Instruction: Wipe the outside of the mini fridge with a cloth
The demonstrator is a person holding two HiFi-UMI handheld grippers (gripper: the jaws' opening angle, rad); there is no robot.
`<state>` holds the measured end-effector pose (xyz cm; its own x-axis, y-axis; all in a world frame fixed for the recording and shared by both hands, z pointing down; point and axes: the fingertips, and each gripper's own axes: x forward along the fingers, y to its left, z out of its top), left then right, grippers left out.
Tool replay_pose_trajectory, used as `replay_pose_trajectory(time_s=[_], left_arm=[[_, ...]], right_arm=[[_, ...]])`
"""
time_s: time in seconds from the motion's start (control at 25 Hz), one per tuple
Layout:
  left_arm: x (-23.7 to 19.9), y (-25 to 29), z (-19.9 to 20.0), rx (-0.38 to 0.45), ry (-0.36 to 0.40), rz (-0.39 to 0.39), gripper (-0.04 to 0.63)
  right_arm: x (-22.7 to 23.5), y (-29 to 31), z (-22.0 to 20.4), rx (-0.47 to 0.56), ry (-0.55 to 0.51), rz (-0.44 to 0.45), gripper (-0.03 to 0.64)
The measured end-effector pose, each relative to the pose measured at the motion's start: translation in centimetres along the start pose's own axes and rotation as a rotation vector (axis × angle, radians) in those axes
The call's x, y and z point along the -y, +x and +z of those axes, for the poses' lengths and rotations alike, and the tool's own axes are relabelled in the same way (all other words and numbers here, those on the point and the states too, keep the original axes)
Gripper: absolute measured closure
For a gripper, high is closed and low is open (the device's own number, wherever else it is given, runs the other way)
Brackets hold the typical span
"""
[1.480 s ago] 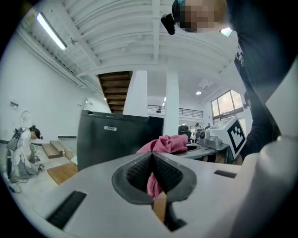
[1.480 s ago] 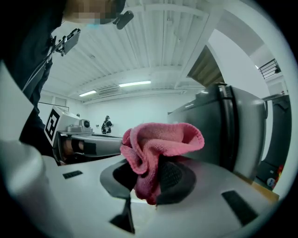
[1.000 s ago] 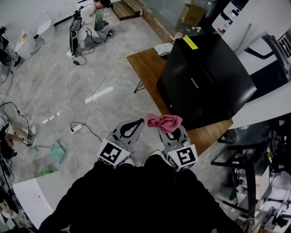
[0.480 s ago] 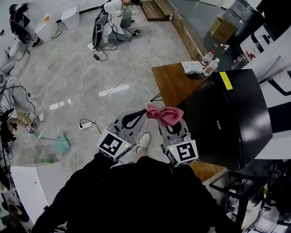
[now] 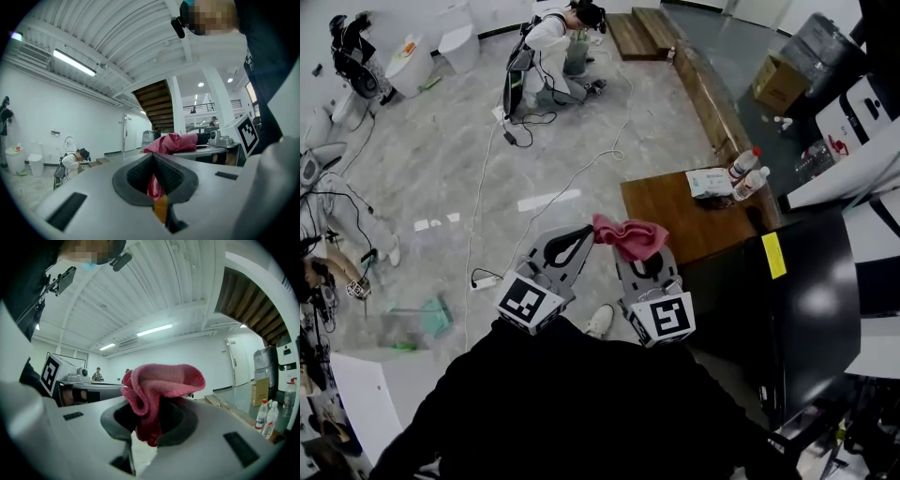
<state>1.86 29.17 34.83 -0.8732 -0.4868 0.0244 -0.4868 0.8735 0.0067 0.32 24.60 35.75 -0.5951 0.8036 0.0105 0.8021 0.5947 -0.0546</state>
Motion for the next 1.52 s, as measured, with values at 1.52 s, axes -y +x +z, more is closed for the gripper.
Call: replay_pose_trajectory(time_s=[1.52], left_arm=[[-2.5, 42.9, 2.3, 0.066, -0.015, -1.059, 0.591]], right_arm=[[39.5, 1.1, 2.6, 0.327, 0.192, -1.246, 0.529]])
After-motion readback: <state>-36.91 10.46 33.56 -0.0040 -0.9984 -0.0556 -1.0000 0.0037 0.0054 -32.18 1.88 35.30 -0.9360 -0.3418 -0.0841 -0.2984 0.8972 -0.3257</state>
